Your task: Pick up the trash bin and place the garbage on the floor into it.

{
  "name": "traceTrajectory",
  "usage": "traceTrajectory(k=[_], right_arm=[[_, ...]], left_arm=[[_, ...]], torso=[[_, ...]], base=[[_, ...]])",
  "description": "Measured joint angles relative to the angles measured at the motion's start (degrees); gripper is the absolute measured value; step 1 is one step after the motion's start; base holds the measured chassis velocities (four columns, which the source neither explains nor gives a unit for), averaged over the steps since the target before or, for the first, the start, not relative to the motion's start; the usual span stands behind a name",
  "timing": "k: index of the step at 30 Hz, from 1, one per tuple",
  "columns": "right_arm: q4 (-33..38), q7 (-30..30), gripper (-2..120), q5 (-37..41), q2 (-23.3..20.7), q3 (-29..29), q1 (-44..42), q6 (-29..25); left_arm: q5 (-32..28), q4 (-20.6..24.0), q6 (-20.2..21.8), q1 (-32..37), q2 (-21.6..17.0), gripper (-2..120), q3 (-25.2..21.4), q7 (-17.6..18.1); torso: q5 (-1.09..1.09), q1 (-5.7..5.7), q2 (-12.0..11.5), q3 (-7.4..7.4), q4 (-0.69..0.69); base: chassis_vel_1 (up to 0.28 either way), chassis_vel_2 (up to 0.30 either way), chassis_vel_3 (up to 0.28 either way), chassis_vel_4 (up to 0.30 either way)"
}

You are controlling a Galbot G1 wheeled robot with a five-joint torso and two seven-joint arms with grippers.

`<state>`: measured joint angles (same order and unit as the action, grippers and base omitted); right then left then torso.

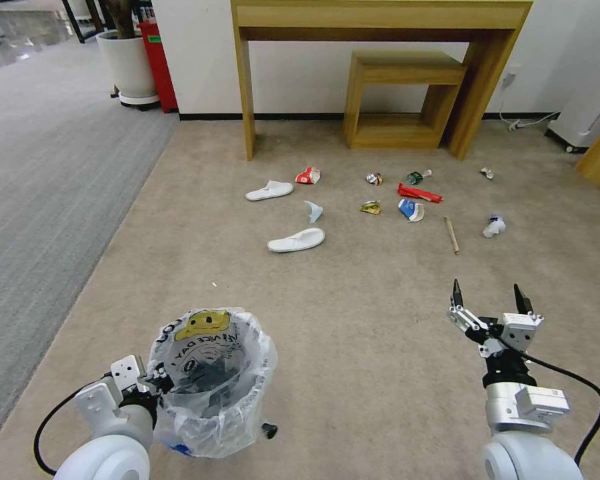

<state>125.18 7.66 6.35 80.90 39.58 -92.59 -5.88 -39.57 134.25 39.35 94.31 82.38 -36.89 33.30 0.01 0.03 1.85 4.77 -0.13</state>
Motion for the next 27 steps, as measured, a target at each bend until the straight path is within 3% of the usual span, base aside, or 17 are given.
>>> traceTrajectory(k=[27], right_arm=[[-0.35, 0.13, 100, -0.34, 0.2, 0.04, 0.52, 1.63]], left_arm=[[-0.01, -0.41, -0.25, -0.15, 0.04, 1, -0.37, -0.03]], torso=[[0.0, 0.0, 0.0, 0.0, 0.0]], base=[[0.005, 0.006, -0.003, -0.008]])
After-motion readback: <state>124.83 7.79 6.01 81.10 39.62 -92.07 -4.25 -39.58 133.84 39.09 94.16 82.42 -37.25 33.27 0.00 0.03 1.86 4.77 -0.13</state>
